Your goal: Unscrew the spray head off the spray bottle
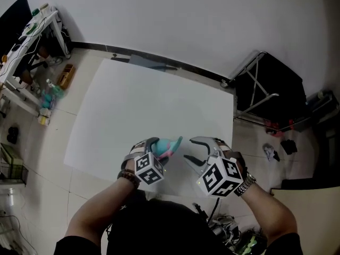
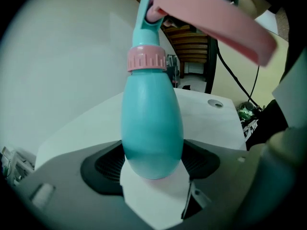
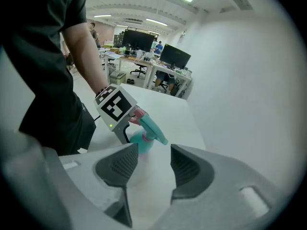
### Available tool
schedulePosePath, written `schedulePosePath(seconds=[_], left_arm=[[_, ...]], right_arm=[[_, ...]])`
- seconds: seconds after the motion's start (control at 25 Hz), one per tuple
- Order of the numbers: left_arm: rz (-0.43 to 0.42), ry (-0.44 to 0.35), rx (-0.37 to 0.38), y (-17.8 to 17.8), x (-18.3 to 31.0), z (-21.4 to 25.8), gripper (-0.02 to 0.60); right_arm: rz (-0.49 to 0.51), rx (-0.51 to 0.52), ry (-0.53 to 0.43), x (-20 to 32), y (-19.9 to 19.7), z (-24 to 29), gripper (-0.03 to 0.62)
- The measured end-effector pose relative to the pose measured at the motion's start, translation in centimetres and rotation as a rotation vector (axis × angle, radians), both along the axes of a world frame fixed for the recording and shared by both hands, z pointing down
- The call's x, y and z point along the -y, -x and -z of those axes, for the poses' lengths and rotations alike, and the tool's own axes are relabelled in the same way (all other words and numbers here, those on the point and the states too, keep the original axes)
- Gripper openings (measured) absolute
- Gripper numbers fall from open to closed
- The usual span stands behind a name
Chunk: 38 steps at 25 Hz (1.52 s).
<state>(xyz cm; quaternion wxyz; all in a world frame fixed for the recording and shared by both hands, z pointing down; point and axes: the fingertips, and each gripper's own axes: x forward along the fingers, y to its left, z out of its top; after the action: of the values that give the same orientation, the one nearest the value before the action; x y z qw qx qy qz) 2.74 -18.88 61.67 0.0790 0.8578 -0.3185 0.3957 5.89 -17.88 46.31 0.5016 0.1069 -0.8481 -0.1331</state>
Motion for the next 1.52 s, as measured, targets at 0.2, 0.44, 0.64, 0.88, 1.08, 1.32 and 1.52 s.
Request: schedulePosePath(seconds=[0.2,0.44,0.64,0.88,1.08,1.32,1.52], left_arm=[[0.038,0.012,-0.025,0.5,1.2,-0.9,0.394],[0.048,-0.003,-0.059,0.2,2.6,-1.2,0.396],[0.048,-0.006,-0.078,-0.1,3.2,-1.1,0.402],[0.042,-0.016,-0.082,-0.1,3.2,-0.9,0.413],[0.042,-0.025,-0.072,0.3,2.8,-0.6,0.433],[0.058,-0.045,-0.064,1.2,2.1,0.3,0.433],[0.100,-0.064,-0.062,2.3,1.1,1.4,0.416]], right_arm=[[-0.091,0.053,0.032,0.3,-0.4,-0.5,0.199],[-0.155,0.088,0.063,0.4,-1.0,-1.2,0.199],[-0.197,0.115,0.091,0.6,-1.4,-1.6,0.199],[-0.230,0.150,0.127,0.7,-1.4,-2.1,0.199],[-0.238,0.170,0.136,0.4,-1.3,-2.4,0.199],[-0.239,0.201,0.135,0.0,-0.8,-2.2,0.199],[-0.247,0.247,0.145,-1.1,-0.1,-2.0,0.198]])
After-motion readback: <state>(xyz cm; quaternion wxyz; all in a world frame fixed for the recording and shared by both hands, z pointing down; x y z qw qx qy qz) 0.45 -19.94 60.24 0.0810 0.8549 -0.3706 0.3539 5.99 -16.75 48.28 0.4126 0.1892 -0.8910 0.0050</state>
